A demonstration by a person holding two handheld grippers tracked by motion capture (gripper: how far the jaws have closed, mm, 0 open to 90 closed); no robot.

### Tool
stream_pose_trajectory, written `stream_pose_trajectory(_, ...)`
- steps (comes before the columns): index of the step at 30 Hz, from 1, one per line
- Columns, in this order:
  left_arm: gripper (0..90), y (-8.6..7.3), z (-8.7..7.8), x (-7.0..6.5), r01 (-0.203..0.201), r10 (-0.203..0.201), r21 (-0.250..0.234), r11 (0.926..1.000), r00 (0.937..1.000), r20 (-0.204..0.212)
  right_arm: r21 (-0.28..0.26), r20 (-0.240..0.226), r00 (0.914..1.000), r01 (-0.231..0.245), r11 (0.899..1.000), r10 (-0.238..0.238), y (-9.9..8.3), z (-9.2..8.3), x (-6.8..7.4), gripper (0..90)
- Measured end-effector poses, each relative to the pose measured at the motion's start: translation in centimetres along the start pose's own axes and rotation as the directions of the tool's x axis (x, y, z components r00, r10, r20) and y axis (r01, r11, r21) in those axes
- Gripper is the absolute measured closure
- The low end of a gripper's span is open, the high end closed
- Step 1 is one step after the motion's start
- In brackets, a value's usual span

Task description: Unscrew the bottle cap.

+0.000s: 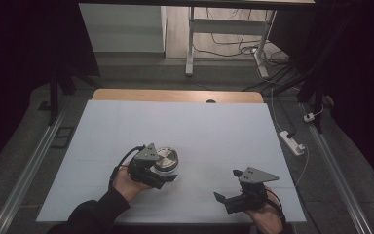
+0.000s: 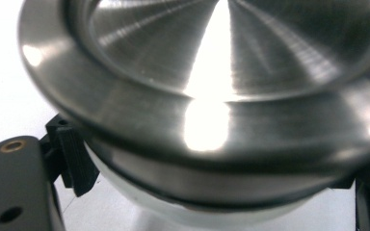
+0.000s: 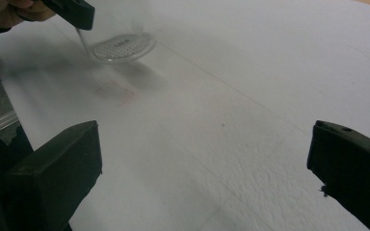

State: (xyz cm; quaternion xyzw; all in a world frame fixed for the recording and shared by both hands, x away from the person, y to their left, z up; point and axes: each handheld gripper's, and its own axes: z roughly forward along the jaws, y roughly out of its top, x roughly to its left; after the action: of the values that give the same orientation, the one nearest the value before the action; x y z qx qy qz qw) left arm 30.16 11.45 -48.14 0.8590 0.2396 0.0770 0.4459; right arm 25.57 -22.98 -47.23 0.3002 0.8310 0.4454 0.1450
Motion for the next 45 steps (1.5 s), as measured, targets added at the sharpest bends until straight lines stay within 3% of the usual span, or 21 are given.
stream_pose_trajectory(4, 15.3, -0.1, -0.2, -0.1, 0.005, -0.005, -0.006, 1.0000, 1.0000, -0.002, -0.006, -0.011, 0.9998, 0.017, 1.000, -0.017, 0.7, 0.4, 0.3, 0.0)
stream_pose_trajectory(9, 15.3, -0.4, -0.5, -0.2, 0.018, -0.018, -0.008, 0.9998, 0.9998, -0.003, -0.055, -0.115, 0.9932, -0.025, 0.998, 0.019, 2.0, 1.1, 0.3, 0.0)
stream_pose_trajectory(19, 15.3, -0.7, -0.5, -0.6, 0.024, -0.025, -0.004, 0.9997, 0.9997, -0.008, -0.036, -0.160, 0.9870, -0.001, 0.999, -0.005, 4.0, 2.9, 0.9, 0.0)
stream_pose_trajectory(24, 15.3, -0.7, -0.6, -0.6, 0.027, -0.027, -0.010, 0.9996, 0.9996, -0.010, 0.010, -0.154, 0.9870, 0.048, 0.999, -0.046, 5.1, 4.1, 1.7, 0.0)
stream_pose_trajectory(29, 15.3, -0.8, -0.6, -0.6, 0.031, -0.031, -0.010, 0.9995, 0.9994, -0.016, 0.036, -0.143, 0.9881, 0.063, 0.997, -0.058, 6.0, 5.2, 2.2, 0.0)
stream_pose_trajectory(34, 15.3, -0.8, -0.3, -0.7, 0.026, -0.026, -0.008, 0.9996, 0.9993, -0.027, 0.033, -0.155, 0.9867, 0.055, 0.998, -0.050, 7.0, 6.4, 2.5, 0.0)
stream_pose_trajectory(45, 15.3, -0.9, 0.2, -0.9, 0.022, -0.023, -0.003, 0.9997, 0.9985, -0.051, 0.025, -0.164, 0.9834, 0.083, 0.996, -0.078, 9.3, 8.4, 4.0, 0.0)
